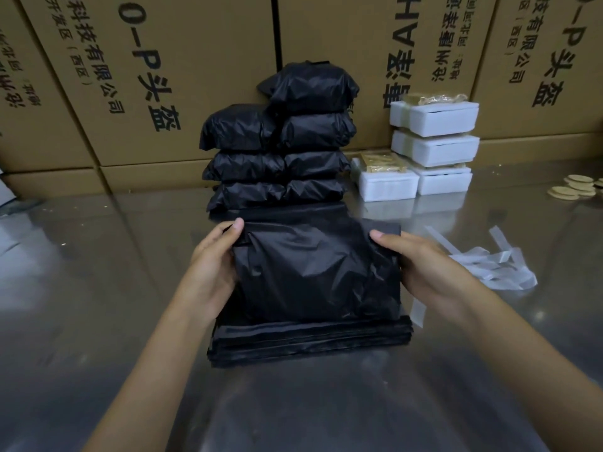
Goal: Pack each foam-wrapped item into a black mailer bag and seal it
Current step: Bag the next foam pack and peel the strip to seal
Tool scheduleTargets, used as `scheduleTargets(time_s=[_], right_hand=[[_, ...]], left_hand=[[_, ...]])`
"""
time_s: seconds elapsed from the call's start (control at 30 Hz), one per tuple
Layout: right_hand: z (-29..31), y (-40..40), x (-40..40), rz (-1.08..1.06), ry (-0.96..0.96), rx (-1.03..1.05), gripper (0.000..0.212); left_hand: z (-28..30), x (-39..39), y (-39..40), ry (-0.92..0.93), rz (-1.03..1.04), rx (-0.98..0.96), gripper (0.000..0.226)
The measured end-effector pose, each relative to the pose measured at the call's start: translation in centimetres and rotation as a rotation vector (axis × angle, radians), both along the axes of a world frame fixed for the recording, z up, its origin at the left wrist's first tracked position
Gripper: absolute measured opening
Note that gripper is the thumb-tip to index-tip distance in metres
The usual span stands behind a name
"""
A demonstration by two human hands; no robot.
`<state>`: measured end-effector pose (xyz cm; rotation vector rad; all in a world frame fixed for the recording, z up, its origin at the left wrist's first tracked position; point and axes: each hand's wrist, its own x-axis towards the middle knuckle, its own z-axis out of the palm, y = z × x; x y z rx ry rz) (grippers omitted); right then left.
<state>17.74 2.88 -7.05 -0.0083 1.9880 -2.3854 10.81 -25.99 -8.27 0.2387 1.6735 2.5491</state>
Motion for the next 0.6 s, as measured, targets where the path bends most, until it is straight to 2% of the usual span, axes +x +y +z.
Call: scheduleTargets(time_s=[0.07,0.13,0.2,0.3,0.37,0.47,0.5,0.53,0.6], right_hand=[[0.6,-0.1,-0.8,-0.048,0.018,0.035,0.030],[1.0,-0.4,-1.7,-0.134,0.021,0.076,0.025],[1.1,-0.7,-2.6,-0.194,-0.010,0.103,0.022],[1.1,-0.7,-3.5,-0.141,-0.125,0.053,0.025],[1.1,-0.4,-3.9,-0.074,-0.190,-0.011,0.025],[0.3,-0.4,-4.5,-0.125,-0.168,-0.040,0.012],[-0.2,-0.5,-4.9,-0.182,-0.131,-0.029,0.019],[-0.6,-0.8,-5.3,-0.248,-0.098,0.014,0.027],[-1.4,-1.1,-6.2,-0.361,-0.039,0.238,0.031]], left_hand=[[0.3,-0.7,0.4,0.019,0.116,-0.035,0.016],[0.2,-1.6,0.9,0.008,0.212,-0.104,0.020],[0.3,-2.7,1.3,-0.078,0.249,-0.134,0.020],[0.0,-3.9,1.6,-0.233,0.196,-0.176,0.025],[-0.7,-4.3,1.9,-0.254,0.223,-0.226,0.028],[-1.7,-4.6,2.4,-0.092,0.349,-0.418,0.040],[-2.0,-4.6,2.4,-0.012,0.384,-0.512,0.042],[-2.3,-4.6,2.3,0.064,0.411,-0.608,0.040],[-3.1,-4.6,2.1,0.186,0.465,-0.830,0.035]])
